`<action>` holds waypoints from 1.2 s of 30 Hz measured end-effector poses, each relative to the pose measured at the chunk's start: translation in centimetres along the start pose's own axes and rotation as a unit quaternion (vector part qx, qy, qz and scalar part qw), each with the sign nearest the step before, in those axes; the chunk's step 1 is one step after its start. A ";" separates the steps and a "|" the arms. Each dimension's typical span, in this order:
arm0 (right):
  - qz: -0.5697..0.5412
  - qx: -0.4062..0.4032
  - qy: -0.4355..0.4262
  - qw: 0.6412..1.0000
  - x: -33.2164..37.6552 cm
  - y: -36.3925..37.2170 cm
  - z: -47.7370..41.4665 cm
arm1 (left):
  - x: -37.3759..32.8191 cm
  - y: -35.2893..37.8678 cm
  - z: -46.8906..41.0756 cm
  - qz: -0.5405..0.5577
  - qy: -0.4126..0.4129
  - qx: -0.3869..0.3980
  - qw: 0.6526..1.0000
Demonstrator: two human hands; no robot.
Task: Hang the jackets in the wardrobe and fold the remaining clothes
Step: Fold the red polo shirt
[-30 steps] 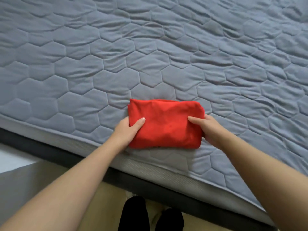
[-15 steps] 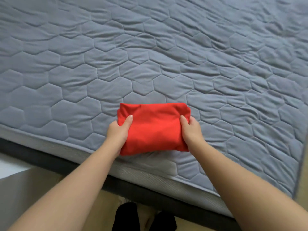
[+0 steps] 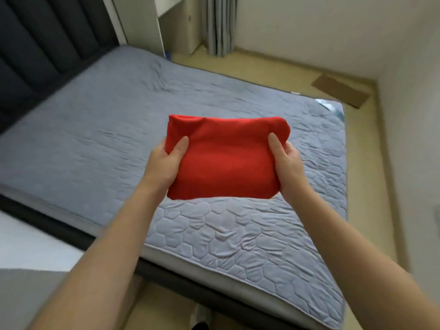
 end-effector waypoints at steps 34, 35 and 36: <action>0.057 0.546 -0.241 0.800 21.0 15.6 31.6 | -25.8 -11.0 42.0 -0.408 0.132 -0.104 0.897; 0.035 0.544 -0.239 0.804 21.1 15.9 31.9 | -25.3 -11.7 42.6 -0.409 0.114 -0.094 0.900; 0.017 0.544 -0.239 0.804 21.3 16.2 32.3 | -25.0 -12.3 43.1 -0.409 0.099 -0.085 0.903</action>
Point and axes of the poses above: each hand's wrist, its own z-axis away from the middle knuckle, its own y-axis out of the palm, x = y × z, the point moved 8 cm from there along -z, towards the middle knuckle, and after that the axes turned 7 degrees about x, right-handed, at the moved point
